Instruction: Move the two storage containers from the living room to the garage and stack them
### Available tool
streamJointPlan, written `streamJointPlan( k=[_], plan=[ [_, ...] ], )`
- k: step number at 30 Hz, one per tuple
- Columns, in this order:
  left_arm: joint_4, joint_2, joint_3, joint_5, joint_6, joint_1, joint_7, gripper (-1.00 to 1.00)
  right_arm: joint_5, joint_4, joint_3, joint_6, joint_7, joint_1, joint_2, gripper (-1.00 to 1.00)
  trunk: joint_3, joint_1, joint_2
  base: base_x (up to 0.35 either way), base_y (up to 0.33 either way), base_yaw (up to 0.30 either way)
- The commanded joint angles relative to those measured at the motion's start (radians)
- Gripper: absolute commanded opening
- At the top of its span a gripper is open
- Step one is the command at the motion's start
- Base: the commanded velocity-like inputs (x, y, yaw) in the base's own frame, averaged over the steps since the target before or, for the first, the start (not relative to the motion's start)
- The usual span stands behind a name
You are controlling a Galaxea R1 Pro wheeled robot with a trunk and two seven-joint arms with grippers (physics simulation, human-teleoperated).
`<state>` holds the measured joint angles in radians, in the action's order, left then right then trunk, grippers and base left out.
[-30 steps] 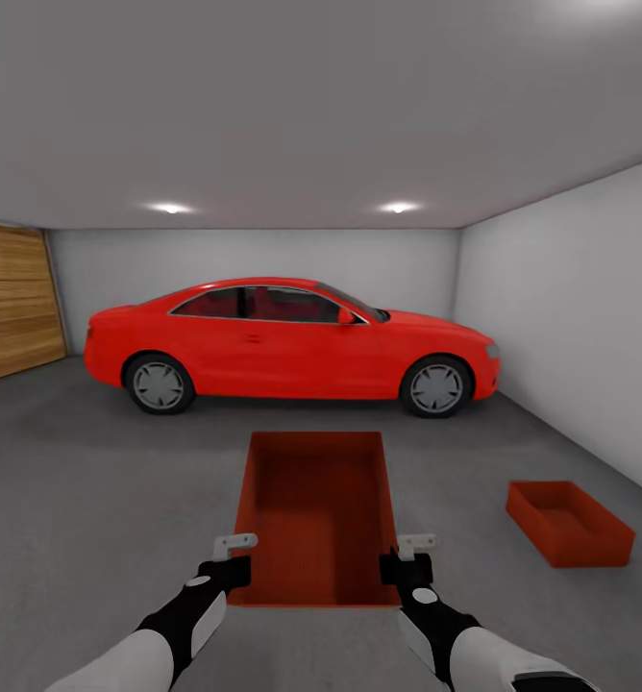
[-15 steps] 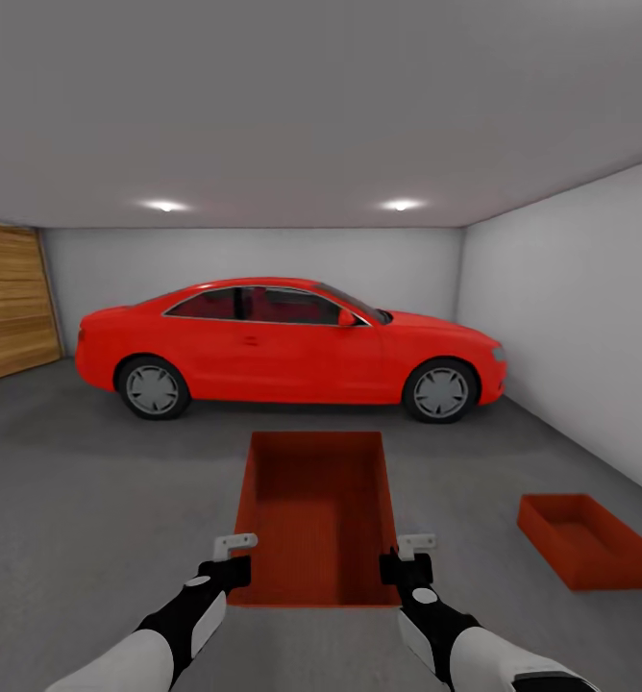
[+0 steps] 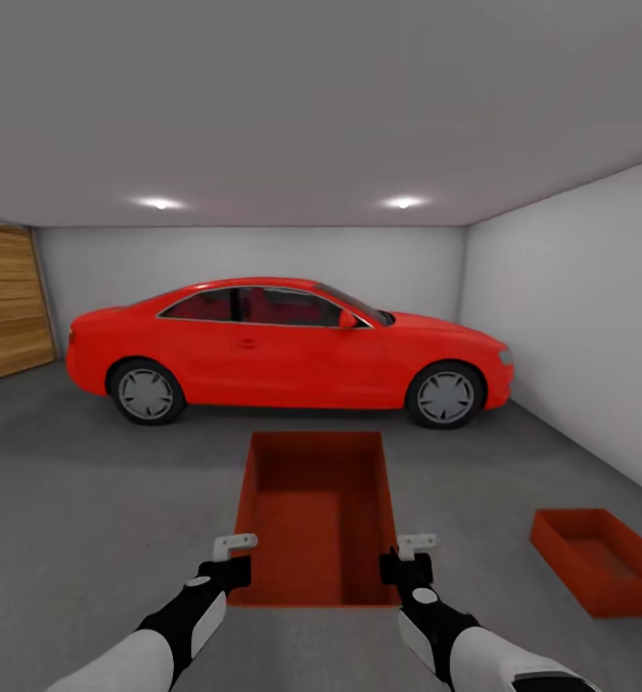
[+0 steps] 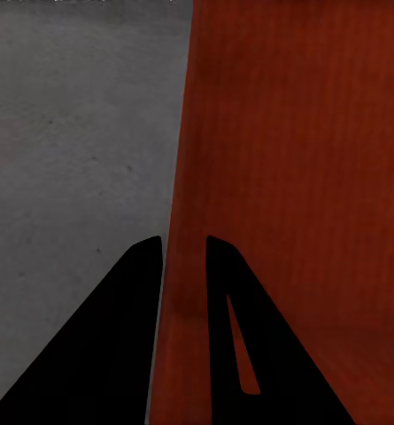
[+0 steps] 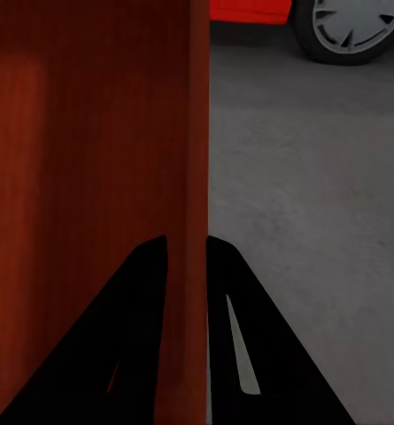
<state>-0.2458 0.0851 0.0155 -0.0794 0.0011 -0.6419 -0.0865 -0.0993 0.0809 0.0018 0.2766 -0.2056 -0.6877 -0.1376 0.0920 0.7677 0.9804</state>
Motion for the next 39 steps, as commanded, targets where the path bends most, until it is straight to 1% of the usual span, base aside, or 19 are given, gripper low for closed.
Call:
streamJointPlan(
  k=[1, 39],
  plan=[
    [-0.004, -0.024, -0.006, -0.003, -0.012, -0.001, -0.007, -1.00, 0.001, -0.004, -0.031, 0.001, -0.006, -0.001, 0.000, -1.00, 0.002, 0.001, 0.001, 0.321, 0.000, 0.000],
    [-0.004, -0.022, -0.008, -0.002, -0.012, -0.001, -0.007, -1.00, 0.000, -0.004, -0.031, 0.003, -0.007, -0.001, 0.000, -1.00, 0.002, 0.001, 0.001, 0.321, 0.000, -0.001]
  ],
)
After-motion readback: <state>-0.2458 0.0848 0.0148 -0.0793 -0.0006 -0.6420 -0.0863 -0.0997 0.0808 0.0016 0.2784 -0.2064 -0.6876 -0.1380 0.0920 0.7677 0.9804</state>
